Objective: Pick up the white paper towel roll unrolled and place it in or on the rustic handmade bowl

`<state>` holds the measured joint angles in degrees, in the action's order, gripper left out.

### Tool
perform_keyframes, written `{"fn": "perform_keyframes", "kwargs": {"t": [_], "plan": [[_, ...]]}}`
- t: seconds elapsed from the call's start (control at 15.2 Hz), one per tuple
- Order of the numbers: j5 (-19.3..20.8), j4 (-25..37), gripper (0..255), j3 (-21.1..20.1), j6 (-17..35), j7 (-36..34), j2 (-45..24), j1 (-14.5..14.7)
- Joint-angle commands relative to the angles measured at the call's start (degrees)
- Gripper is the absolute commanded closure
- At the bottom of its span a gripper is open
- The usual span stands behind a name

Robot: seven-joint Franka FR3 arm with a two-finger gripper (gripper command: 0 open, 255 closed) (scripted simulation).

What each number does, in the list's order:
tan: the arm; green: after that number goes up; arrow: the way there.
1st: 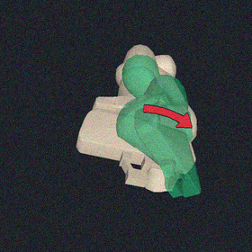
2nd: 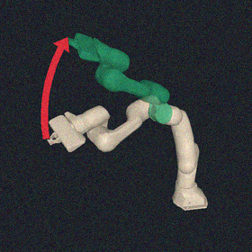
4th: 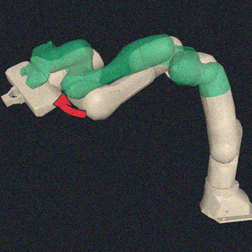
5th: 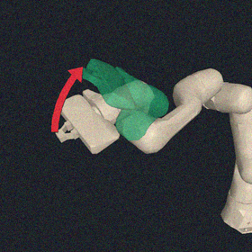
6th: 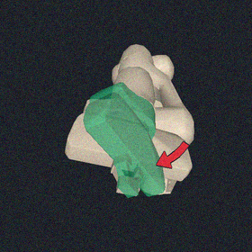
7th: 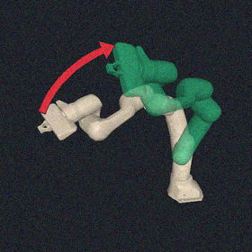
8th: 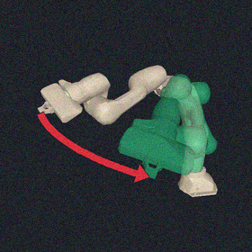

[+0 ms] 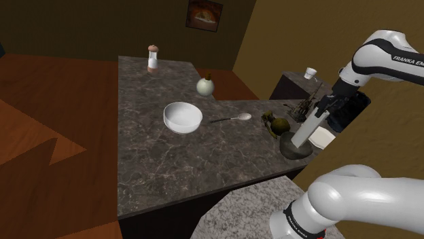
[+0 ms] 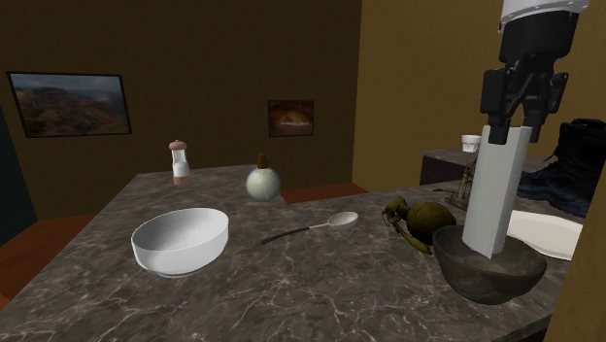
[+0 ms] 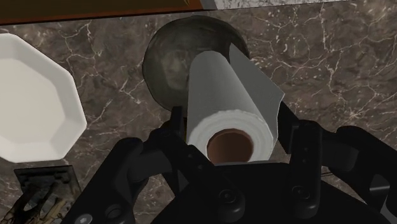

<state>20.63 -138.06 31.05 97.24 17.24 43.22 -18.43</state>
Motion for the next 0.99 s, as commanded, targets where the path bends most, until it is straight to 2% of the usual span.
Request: {"fn": "perform_keyframes", "kwargs": {"t": [0.0,0.2,0.26,0.59,0.86,0.92], "plan": [[-0.17,-0.29,255,0.59,0.11,-0.01,-0.13,-0.22],[-0.19,-0.29,255,0.56,0.12,0.01,-0.14,-0.27],[-0.17,-0.39,0,0.55,0.13,0.01,-0.06,-0.3],[-0.22,-0.29,0,0.52,0.13,0.05,-0.17,-0.32],[-2.03,7.36,0,-1.33,-6.52,0.67,-1.23,0.42],[-2.05,7.35,0,-1.36,-6.51,0.69,-1.24,0.38]]}}
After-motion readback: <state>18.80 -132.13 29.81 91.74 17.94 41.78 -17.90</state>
